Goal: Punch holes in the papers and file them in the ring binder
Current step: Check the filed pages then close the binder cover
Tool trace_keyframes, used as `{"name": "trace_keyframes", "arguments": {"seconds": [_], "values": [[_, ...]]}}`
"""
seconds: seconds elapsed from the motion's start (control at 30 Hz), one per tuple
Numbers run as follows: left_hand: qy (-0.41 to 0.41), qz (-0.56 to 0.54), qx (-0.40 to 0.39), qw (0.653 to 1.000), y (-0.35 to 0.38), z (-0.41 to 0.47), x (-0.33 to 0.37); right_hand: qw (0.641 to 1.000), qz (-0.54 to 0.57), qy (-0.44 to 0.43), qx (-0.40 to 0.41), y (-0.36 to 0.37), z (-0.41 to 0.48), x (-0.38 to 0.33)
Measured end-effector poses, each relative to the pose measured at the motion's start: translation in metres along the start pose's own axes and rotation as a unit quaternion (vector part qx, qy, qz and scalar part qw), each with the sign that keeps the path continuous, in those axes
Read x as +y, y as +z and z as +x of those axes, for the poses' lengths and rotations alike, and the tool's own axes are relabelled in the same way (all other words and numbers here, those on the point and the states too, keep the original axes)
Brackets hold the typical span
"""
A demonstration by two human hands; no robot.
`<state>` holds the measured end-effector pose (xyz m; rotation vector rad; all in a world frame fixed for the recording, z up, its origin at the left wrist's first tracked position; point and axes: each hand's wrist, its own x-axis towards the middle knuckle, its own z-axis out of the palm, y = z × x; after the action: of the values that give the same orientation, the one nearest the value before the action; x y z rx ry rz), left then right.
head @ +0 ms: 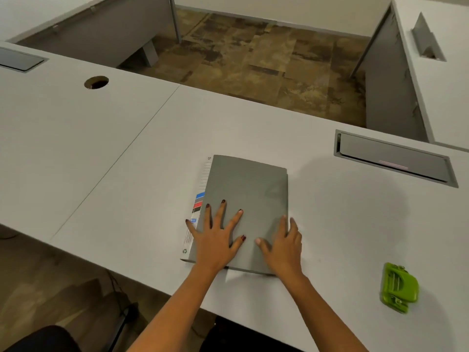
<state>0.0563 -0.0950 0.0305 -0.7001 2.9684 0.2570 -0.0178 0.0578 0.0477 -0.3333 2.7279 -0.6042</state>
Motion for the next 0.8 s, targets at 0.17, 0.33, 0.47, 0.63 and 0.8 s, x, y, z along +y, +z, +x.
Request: {"name": "trace_keyframes", "arguments": {"seconds": [0.17,0.33,0.47,0.63,0.8], "values": [[0.004,0.028,0.020,0.999,0.018,0.000,0.001,0.994,-0.055,-0.089,-0.027,0.038,-0.010,0.010],[0.009,0.045,0.027,0.999,0.024,0.002,0.007,0.992,-0.080,-0.099,0.015,0.052,-0.008,0.030],[0.028,0.048,0.018,0.998,0.027,0.007,0.023,0.991,-0.099,-0.079,0.043,0.049,-0.002,0.047],[0.043,0.038,0.004,0.998,0.029,0.015,0.050,0.992,-0.099,-0.060,0.058,0.039,0.005,0.072],[0.067,0.035,0.007,0.997,0.030,0.019,0.065,0.994,-0.065,-0.056,0.074,0.029,0.002,0.082]]}}
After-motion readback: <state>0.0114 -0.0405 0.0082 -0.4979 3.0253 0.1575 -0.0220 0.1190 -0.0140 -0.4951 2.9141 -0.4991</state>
